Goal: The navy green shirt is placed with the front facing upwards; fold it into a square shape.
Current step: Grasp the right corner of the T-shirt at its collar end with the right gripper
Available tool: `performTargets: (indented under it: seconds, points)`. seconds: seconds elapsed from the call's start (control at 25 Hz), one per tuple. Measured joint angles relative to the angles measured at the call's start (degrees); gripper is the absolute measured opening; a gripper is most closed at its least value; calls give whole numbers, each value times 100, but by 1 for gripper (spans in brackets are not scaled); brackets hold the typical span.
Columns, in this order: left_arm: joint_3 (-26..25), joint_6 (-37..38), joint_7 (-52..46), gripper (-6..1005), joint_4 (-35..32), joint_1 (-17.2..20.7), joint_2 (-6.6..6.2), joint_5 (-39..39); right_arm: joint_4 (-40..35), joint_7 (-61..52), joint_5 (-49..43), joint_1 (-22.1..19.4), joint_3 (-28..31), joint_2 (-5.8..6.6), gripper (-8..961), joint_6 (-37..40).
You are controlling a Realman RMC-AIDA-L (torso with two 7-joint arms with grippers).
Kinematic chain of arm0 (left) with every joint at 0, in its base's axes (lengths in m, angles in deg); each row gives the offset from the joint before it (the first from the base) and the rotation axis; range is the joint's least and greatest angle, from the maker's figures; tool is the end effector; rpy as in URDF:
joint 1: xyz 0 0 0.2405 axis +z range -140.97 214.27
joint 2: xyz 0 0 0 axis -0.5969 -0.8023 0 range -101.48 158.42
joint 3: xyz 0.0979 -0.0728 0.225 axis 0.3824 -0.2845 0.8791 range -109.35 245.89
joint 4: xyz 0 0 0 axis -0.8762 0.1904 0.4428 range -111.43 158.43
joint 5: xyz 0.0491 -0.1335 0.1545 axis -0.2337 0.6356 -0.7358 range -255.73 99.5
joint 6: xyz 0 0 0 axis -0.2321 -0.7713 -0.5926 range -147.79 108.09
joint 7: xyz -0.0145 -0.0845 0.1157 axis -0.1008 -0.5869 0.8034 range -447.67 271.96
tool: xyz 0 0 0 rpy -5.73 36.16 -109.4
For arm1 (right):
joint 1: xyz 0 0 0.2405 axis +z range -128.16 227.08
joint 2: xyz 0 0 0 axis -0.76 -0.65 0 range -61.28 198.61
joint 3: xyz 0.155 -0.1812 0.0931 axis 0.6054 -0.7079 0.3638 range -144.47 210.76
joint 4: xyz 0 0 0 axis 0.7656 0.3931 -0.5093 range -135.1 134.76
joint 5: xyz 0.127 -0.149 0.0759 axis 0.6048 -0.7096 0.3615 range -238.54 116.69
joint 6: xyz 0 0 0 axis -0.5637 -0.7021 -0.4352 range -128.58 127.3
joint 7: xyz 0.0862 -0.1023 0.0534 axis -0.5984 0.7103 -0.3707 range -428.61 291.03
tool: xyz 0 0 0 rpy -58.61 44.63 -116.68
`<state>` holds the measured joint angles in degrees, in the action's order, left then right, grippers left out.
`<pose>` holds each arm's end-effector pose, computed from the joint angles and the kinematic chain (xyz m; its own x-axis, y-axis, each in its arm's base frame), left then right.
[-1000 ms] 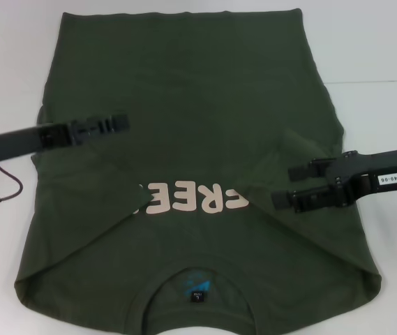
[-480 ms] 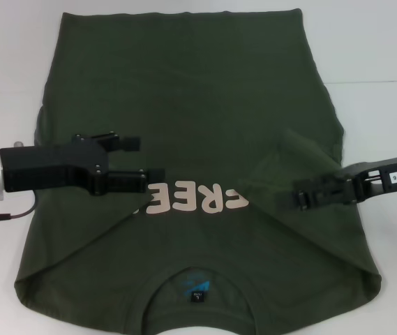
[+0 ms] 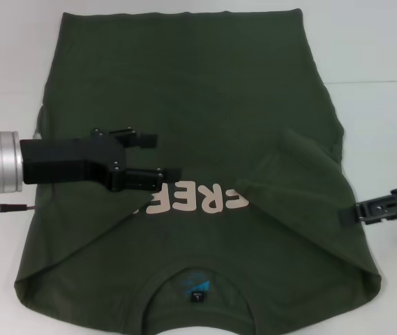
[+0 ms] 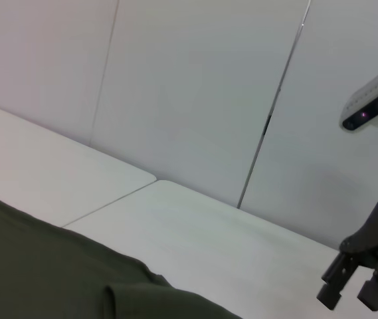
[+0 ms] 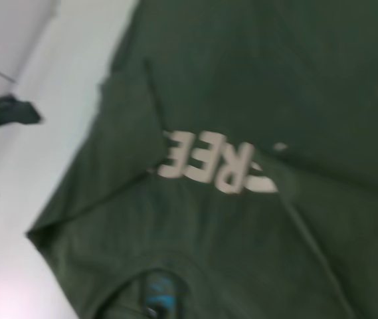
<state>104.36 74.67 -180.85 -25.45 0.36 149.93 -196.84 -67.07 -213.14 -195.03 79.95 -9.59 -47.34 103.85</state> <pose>-0.2091 0.3562 0.0205 0.7859 0.3557 0.5059 0.4550 -0.8866 -0.0834 0.2491 0.3280 0.0786 0.3610 -0.9131 -0.1895 -0.9326 -0.3536 -0.0728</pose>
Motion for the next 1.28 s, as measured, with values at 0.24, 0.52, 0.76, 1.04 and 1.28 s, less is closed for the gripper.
performTargets:
  seconds: [0.24, 0.52, 0.76, 1.04, 1.28]
  points:
    - [61, -34, 6, 950, 3, -34, 80, 36, -169, -474, -840, 126, 31, 82, 839, 266]
    - [87, -11, 1, 949, -13, -39, 135, 50, -290, -1003, -1589, 285, -6, 52, 848, 464]
    - [134, -35, 7, 949, -25, -74, 143, 52, -252, -1133, -1927, 299, -52, -53, 830, 403]
    - [143, -35, 15, 949, -26, -115, 141, 52, -150, -1121, -2409, 343, -115, -265, 801, 123]
    - [144, -40, 17, 950, -26, -123, 141, 52, 291, -1106, -2440, 443, -252, -273, 763, -222]
